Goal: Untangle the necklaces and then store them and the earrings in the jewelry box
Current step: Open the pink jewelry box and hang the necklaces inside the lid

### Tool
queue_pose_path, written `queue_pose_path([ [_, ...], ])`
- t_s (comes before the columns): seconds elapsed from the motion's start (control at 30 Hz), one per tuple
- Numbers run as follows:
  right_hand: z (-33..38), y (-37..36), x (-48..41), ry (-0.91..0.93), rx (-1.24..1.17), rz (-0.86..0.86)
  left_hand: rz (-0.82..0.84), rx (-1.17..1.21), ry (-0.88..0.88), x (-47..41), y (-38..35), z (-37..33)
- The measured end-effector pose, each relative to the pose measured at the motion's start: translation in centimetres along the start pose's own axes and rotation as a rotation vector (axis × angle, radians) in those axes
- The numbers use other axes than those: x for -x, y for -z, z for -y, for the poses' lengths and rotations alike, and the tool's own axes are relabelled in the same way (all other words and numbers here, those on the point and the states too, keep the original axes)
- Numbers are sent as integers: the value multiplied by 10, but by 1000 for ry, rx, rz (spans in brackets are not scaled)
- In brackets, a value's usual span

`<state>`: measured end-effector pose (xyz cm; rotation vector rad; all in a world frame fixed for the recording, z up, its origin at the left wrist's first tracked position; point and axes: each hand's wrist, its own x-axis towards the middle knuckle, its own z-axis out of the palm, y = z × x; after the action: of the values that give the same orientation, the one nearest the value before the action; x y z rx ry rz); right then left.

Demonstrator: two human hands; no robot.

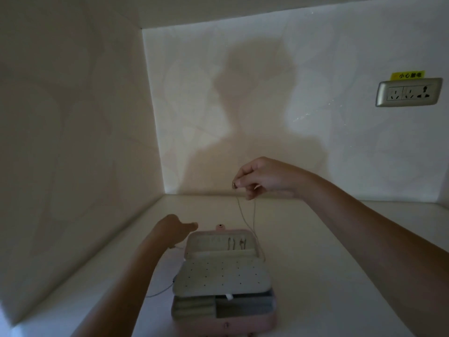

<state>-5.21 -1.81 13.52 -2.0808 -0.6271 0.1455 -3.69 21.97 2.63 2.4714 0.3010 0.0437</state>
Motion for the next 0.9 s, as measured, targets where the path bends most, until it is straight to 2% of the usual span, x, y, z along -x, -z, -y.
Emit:
queue_pose_path([
  [0.13,10,2,-5,62,219,-88,-19,-83,47,-6,-18,15],
  [0.2,17,4,-5,97,270,-94,-27,-35,65,-10,-22,17],
  [0.43,37,10,-7,188,288,-155,-12,-99,-9,-7,-26,12],
  [0.53,42,10,-12,213,266,-190,-57,-82,-68,-3,-22,8],
  [0.7,45,8,-22,212,144,-195,-107,92,-119,-1,-15,5],
  [0.9,45,6,-29,219,106,-159,123,616,-102,4,1,3],
])
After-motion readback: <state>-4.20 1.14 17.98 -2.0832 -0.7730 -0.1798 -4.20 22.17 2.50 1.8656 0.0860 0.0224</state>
